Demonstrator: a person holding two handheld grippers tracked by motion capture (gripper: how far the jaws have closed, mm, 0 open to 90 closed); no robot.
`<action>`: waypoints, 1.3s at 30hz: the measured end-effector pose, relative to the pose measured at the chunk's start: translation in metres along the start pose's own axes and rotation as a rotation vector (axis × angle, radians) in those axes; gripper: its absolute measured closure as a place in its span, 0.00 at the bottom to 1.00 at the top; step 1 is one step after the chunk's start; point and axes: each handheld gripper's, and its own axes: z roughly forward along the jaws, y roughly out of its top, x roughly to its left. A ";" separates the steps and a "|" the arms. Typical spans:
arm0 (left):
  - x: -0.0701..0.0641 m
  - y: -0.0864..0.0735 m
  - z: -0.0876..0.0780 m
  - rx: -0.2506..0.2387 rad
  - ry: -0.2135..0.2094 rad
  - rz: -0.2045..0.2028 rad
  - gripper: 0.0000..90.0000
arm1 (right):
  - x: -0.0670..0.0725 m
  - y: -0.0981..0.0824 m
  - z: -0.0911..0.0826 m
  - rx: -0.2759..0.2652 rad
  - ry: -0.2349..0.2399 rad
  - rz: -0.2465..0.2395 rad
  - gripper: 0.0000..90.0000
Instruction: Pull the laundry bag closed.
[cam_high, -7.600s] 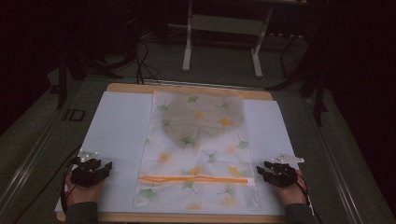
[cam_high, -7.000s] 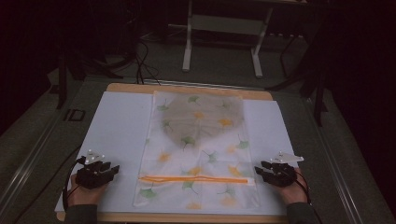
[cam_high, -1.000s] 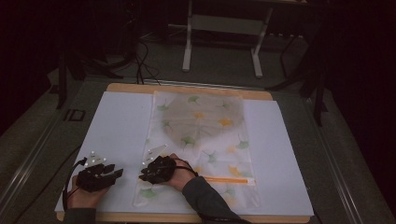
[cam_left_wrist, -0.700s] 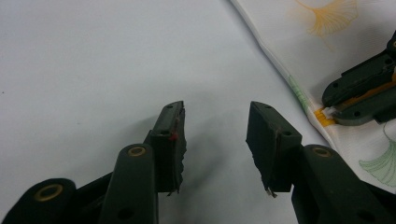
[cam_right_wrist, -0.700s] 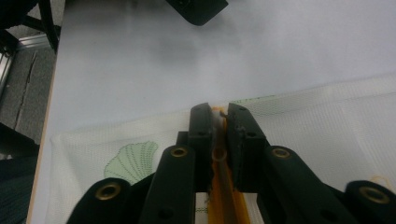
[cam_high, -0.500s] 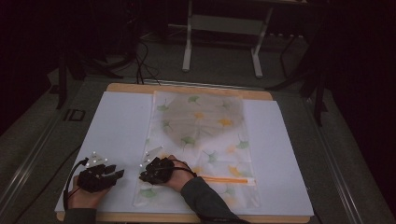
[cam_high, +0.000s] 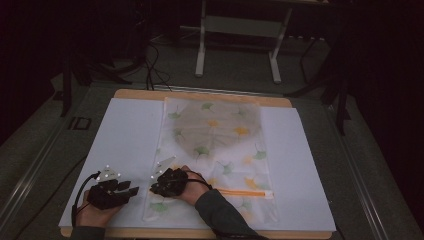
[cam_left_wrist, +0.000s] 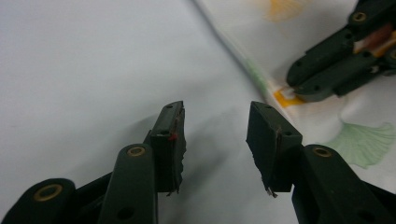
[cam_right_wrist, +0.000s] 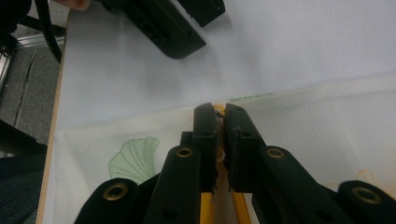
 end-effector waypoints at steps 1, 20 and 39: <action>-0.001 0.000 0.000 0.000 -0.012 -0.002 0.62 | 0.000 0.000 -0.001 0.001 -0.002 -0.001 0.93; -0.008 0.002 0.013 0.022 -0.265 -0.106 0.64 | 0.003 0.002 -0.006 0.007 -0.019 -0.029 0.93; -0.013 0.010 0.034 0.079 -0.375 -0.130 0.75 | 0.004 0.005 -0.017 -0.019 -0.019 -0.038 0.93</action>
